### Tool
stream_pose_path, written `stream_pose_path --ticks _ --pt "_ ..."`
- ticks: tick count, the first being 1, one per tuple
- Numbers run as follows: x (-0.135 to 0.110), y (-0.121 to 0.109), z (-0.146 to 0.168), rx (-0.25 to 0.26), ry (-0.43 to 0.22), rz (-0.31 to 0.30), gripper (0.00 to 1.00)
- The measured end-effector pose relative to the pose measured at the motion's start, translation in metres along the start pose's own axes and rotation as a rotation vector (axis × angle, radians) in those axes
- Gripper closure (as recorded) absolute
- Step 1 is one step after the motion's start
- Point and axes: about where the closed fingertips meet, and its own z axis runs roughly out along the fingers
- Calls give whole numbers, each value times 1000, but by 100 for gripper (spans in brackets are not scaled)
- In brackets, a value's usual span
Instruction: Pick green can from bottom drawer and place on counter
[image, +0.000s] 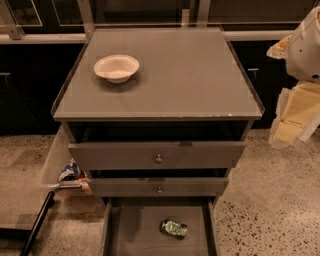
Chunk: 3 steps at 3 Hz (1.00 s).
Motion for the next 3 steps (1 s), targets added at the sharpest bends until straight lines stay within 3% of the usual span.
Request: stream_pose_path --ticks 1,2,3 --pt "0 0 0 0 0 0 0" --pt "9 13 26 -50 -12 27 0" --pt "20 48 77 -133 -49 70 0"
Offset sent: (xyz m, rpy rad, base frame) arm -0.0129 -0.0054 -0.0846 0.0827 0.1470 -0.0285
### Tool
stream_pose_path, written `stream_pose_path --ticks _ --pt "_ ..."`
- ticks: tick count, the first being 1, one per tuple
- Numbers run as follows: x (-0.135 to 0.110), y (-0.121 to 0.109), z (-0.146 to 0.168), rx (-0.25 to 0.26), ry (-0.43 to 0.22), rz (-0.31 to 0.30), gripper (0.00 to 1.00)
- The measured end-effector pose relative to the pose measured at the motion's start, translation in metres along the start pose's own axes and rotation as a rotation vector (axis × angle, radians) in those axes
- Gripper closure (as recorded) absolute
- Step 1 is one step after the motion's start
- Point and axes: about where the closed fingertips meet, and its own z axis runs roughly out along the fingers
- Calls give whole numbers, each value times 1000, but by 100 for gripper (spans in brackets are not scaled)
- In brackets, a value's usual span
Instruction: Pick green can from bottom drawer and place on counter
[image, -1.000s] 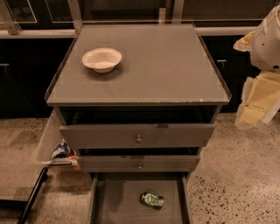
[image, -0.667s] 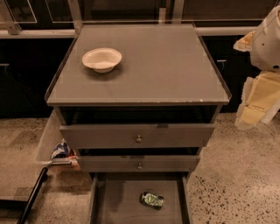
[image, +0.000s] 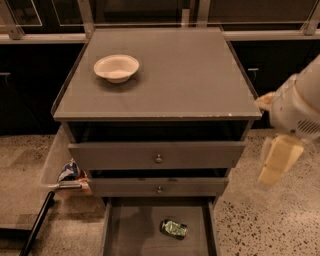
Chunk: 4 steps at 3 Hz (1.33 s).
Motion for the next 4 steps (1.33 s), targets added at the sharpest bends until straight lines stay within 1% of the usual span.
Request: stream_pose_path --ticks 1,2,3,4 --pt "17 34 60 -52 -23 2 0" --pt "30 70 118 -120 -42 -15 0" --pt "33 75 123 -126 -35 -14 0" --pt "37 78 134 -155 -57 5 0"
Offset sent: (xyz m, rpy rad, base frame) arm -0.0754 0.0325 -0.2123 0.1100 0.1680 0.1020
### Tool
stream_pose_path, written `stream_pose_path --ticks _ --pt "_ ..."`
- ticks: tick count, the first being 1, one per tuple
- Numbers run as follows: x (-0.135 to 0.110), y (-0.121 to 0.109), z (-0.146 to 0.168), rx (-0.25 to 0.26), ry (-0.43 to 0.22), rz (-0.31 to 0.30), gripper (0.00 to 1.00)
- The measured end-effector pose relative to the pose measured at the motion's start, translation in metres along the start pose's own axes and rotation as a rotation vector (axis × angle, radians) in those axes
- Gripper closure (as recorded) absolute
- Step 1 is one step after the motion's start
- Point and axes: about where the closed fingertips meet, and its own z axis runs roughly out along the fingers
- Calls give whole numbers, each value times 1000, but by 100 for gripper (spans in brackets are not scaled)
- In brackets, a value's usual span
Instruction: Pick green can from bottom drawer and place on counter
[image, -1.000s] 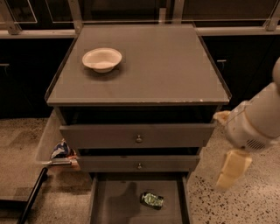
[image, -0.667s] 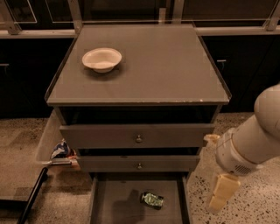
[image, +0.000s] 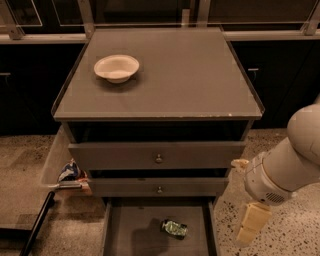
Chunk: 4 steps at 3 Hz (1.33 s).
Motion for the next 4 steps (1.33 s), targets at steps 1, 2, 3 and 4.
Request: stream_pose_path --ticks 1,2,3,4 --pt "16 1 53 -50 -17 31 0" --pt "31 -10 113 -48 -39 16 0" --pt "50 -27 188 -4 -86 -27 0" --pt "52 -27 192 -12 -80 -19 0"
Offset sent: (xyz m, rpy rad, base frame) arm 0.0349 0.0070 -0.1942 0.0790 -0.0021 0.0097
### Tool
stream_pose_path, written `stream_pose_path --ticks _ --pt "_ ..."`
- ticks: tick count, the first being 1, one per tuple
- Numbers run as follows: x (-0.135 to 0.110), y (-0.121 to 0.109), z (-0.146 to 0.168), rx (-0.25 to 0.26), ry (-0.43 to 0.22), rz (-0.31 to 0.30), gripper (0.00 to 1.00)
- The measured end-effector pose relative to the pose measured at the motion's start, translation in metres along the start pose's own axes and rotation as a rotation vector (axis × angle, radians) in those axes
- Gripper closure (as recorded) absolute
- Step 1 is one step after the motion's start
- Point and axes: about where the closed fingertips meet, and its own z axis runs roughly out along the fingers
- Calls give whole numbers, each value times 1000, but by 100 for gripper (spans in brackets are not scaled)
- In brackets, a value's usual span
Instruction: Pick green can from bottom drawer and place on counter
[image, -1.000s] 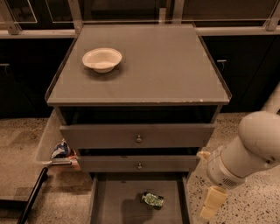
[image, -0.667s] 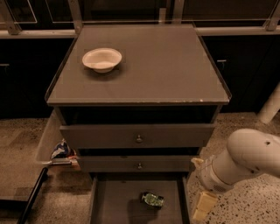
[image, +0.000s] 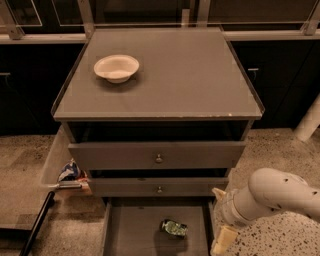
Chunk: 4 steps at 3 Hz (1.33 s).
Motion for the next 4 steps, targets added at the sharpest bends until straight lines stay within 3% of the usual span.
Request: stream_pose_path --ticks 1,2,4 --pt "12 -3 34 -8 -30 60 0" --pt "20 -7 84 -6 -56 82 0" --pt "40 -9 176 -55 -103 149 0"
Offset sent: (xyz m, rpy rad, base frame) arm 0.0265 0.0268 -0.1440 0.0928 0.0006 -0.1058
